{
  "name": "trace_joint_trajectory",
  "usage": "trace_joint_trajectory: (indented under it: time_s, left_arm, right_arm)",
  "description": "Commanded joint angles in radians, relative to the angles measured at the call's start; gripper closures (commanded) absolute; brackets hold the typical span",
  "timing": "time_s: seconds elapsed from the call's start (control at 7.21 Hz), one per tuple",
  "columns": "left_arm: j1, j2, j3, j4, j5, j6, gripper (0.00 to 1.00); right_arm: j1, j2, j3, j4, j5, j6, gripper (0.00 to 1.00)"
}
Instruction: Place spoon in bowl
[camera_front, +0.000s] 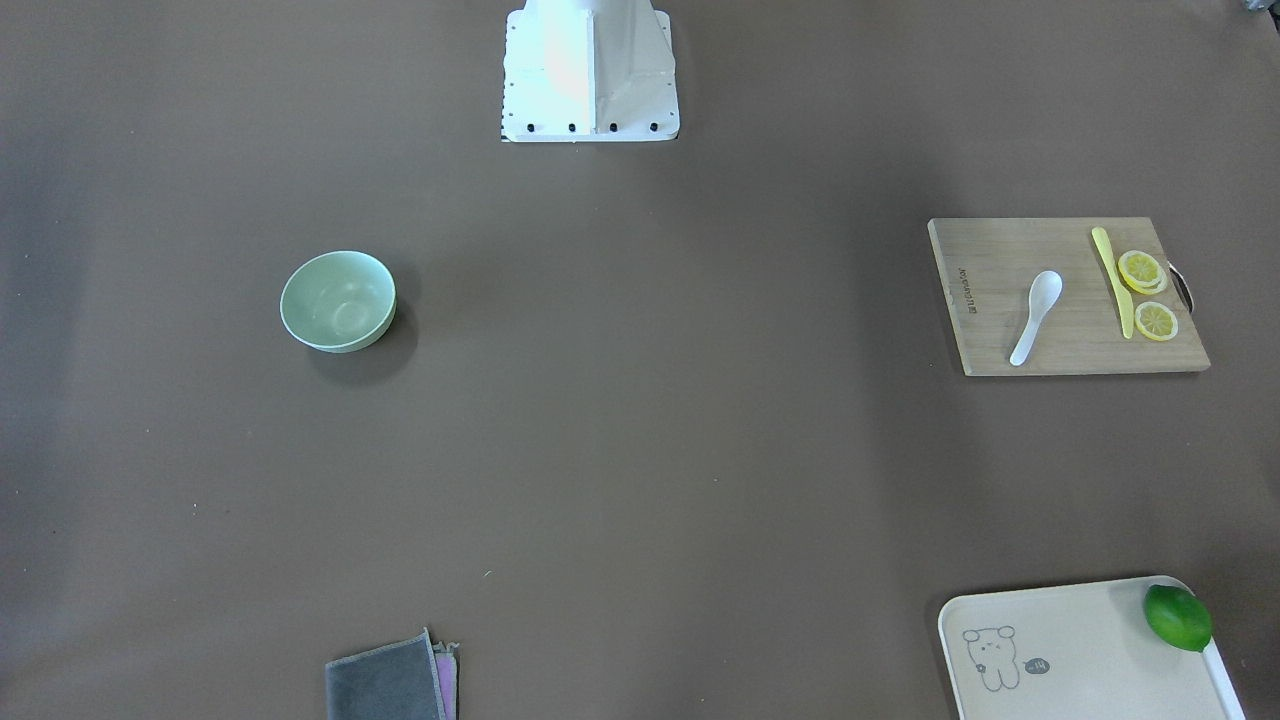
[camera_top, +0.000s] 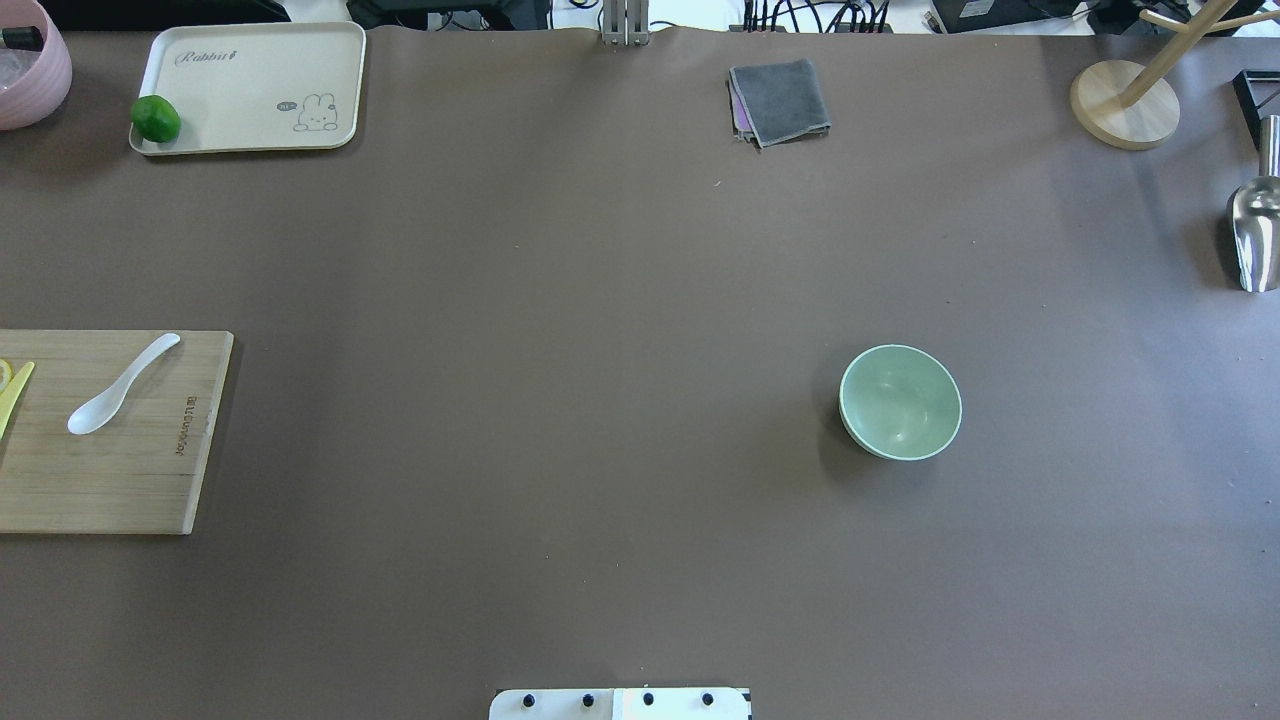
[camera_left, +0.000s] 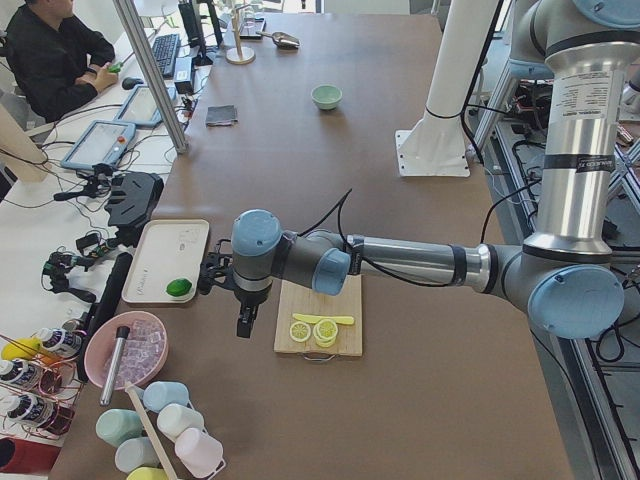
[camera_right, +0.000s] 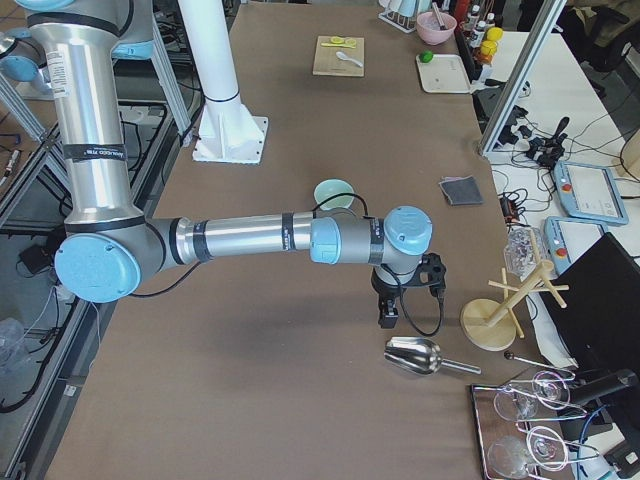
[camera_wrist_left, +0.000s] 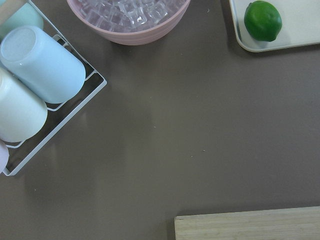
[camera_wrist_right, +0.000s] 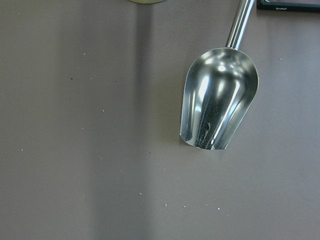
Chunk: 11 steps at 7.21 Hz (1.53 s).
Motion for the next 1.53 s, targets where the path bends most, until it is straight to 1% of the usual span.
trace_joint_trajectory:
  time_s: [0.0,0.28,0.55,0.97,1.25,1.39]
  left_arm:
    - [0.0,0.0,-0.001,0.003,-0.016,0.0,0.02]
    - [0.0,0.0,-0.001,0.003,-0.017,0.0,0.02]
    - [0.0,0.0,0.001,0.001,-0.016,-0.002,0.02]
    - [0.0,0.0,0.001,-0.01,-0.017,0.0,0.02]
    - [0.001,-0.015,-0.024,-0.014,-0.019,-0.012,0.02]
    - [0.006,-0.032,-0.03,-0.055,-0.017,-0.047,0.02]
  right_arm:
    - [0.0,0.003,-0.002,0.0,0.0,-0.006,0.0]
    - [0.0,0.0,0.001,0.0,0.008,-0.001,0.0]
    - [-0.002,0.001,-0.004,0.038,0.006,0.005,0.0]
    - [-0.003,0.004,-0.002,0.04,0.008,0.008,0.0]
    - [-0.003,0.012,0.006,0.046,0.011,0.002,0.0]
    - [-0.008,0.014,0.009,0.143,0.012,-0.004,0.0]
